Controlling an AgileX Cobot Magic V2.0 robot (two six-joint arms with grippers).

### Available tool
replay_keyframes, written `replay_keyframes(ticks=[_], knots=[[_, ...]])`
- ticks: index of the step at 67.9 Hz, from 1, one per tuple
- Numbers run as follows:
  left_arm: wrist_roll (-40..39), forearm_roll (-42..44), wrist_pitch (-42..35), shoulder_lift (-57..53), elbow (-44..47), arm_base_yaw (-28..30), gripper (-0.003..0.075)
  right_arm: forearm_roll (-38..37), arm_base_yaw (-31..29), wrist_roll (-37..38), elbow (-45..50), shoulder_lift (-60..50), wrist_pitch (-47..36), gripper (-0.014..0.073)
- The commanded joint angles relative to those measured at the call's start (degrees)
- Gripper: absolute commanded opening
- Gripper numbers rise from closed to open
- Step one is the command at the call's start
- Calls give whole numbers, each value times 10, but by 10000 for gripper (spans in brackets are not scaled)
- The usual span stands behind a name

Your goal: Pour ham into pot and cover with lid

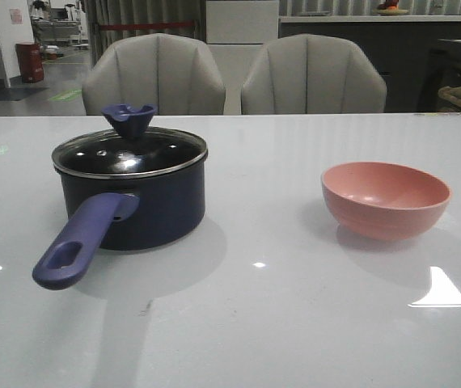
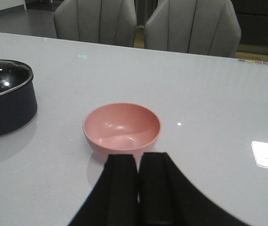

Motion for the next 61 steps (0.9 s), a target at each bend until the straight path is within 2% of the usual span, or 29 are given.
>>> replay_keyframes(ticks=[1,27,40,44,45,46,47,49,57,58,61], knots=[[1,-22,-90,-79,61,2,582,1,0,-6,-15,6,-45,150],[1,-36,-257,-370,320,2,582,1,0,-6,-15,6,-45,150],[1,-40,-270,-487,400,2,571,1,0,-6,-15,6,-45,150],[1,-40,-274,-511,417,2,514,1,0,-6,-15,6,-45,150],[1,-40,-280,-518,423,2,474,1,0,-6,-15,6,-45,150],[1,-40,-280,-520,425,2,474,1,0,-6,-15,6,-45,150],[1,-40,-288,-527,428,2,424,1,0,-6,-15,6,-45,150],[1,-40,-299,-530,433,2,384,1,0,-6,-15,6,-45,150],[1,-26,-339,-533,451,2,109,1,0,-6,-15,6,-45,150],[1,-25,-340,-533,451,2,95,1,0,-6,-15,6,-45,150],[1,-25,-340,-533,451,2,122,1,0,-6,-15,6,-45,150]])
